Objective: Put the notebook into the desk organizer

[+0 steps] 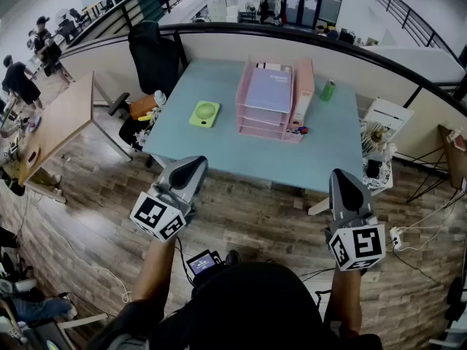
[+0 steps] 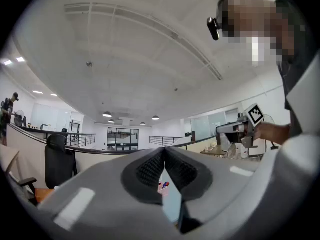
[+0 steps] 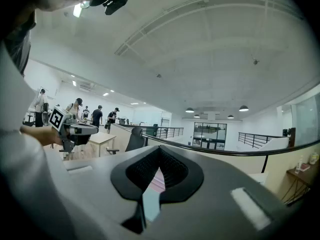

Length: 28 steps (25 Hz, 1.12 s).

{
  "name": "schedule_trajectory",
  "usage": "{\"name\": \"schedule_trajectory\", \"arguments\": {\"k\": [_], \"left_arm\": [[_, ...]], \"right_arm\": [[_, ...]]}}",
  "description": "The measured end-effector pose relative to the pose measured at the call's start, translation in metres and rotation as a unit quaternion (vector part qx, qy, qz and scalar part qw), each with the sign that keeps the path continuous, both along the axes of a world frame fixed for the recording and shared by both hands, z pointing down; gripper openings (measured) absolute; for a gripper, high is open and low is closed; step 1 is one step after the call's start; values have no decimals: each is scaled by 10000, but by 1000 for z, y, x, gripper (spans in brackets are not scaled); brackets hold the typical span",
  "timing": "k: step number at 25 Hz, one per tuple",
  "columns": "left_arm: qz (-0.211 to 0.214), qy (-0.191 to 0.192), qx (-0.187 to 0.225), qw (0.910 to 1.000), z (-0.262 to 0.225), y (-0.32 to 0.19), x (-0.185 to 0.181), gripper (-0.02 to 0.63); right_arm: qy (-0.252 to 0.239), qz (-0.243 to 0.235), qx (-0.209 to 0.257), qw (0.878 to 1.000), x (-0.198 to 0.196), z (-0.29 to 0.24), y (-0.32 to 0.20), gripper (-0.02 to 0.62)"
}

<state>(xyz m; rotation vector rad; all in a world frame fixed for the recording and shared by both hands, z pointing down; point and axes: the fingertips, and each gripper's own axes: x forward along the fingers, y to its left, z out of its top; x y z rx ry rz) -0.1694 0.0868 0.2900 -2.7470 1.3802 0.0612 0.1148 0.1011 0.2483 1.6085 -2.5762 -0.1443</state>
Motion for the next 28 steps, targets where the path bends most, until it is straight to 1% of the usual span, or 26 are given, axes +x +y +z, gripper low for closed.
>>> {"name": "schedule_trajectory", "arguments": {"k": [11,16,20,28], "left_arm": [[78,-17,-60,10000,6,-2,-4,60],[106,-13,-100,9999,8,-1,-6,60],[175,5,-177,9997,15,-4,-7,60],[412,100,-241,9988,26,-14,-19,60]], "right_arm": [[27,60,-33,10000,-5,4,0,3],[-111,90,34,9999,-5,4,1,3],[-185,100,49,9998,-8,4,3,3],[-153,321,-3,9994,-23,11,2,3]]}}
